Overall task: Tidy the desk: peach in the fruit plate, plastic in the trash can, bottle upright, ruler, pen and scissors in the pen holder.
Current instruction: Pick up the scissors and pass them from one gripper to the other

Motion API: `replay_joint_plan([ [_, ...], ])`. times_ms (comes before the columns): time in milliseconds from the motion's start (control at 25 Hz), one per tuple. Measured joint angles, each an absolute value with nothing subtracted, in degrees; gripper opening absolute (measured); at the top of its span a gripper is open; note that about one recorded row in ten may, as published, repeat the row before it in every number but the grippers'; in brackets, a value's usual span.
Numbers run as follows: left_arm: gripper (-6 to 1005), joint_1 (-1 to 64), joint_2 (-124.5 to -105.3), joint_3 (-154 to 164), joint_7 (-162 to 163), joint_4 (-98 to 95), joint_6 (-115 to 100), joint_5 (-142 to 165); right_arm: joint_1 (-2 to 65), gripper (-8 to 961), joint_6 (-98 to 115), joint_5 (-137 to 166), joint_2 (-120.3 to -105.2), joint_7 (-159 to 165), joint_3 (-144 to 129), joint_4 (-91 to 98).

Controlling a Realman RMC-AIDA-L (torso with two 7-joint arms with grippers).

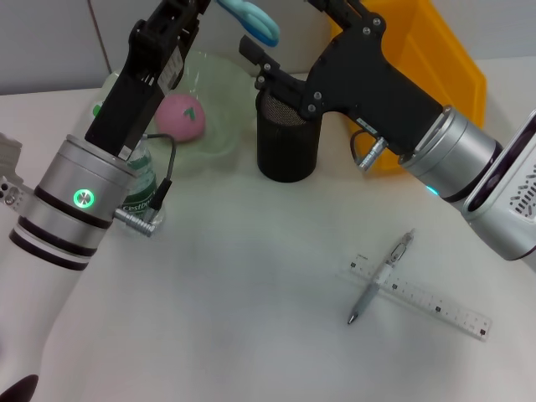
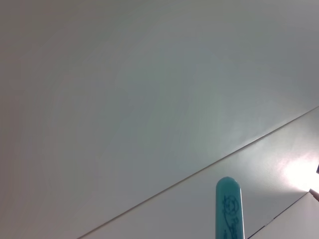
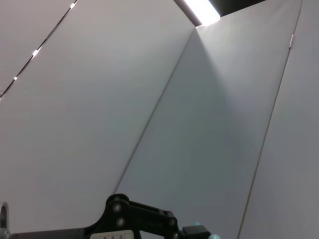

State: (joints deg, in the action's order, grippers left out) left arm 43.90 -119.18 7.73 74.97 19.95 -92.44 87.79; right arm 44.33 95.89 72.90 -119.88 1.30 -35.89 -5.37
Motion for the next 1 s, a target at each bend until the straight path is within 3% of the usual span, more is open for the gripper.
replay_joint_plan([
  [800,227,43.59,-119.18,6.3,75.59,20.09,-92.47,89.75,45.74,739,95.08,73.04,-119.88,-1.81,-35.55,-7.37],
  [1000,227,43.59,-119.18,6.2,75.65,20.16,-92.45,89.86,45.75,572,95.08,73.04,-119.88,-1.83,-35.51,-7.38],
])
